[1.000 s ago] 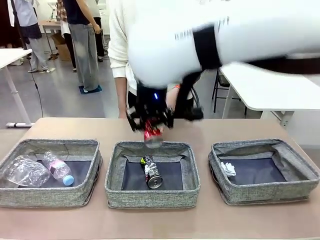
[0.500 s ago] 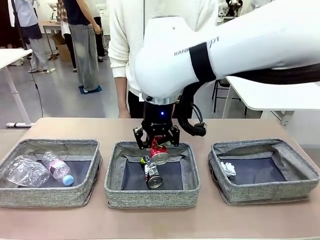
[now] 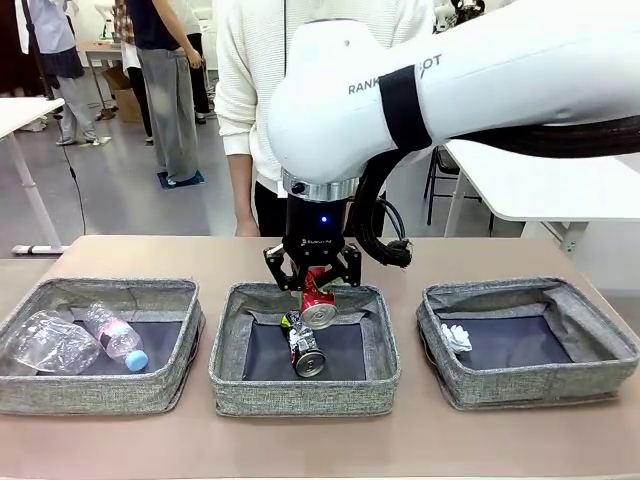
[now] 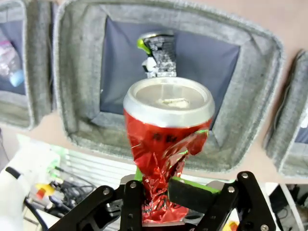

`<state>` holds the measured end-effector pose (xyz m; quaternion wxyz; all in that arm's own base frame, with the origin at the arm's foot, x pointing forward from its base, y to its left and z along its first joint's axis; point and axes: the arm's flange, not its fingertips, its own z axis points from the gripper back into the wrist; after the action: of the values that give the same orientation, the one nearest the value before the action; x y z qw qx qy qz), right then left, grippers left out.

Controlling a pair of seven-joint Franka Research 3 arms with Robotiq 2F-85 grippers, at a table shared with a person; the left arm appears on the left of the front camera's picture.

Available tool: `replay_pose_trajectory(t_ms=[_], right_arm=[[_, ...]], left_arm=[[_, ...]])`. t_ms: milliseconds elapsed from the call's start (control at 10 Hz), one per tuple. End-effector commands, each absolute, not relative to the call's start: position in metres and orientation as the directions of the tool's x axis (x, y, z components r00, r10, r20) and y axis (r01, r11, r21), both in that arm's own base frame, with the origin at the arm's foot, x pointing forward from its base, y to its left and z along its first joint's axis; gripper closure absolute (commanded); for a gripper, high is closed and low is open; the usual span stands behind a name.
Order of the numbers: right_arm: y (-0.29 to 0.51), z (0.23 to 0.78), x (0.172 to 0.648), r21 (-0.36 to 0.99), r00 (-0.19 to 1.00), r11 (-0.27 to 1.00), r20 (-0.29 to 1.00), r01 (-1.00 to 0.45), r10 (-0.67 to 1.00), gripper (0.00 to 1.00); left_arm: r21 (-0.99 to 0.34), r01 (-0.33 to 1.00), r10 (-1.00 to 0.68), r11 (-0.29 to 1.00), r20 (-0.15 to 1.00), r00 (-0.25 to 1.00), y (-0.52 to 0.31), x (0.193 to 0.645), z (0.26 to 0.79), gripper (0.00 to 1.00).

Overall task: Sort the waste into the appropriate baskets.
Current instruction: Place the picked waste into the Fabric basket indicated by the person.

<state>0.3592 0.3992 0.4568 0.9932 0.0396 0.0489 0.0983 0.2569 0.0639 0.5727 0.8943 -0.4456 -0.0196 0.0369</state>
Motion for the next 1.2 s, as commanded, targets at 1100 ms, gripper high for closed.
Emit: replay_pose_trajectory(t_ms=[1100], right_arm=[[0.380, 0.486, 0.360, 0.291, 0.955, 0.943, -0.191, -0.163, 0.225, 0.00]], left_arm=[[-0.803, -0.029, 0.068, 0.595, 0.014, 0.998, 0.065, 0.255, 0.571, 0.00]])
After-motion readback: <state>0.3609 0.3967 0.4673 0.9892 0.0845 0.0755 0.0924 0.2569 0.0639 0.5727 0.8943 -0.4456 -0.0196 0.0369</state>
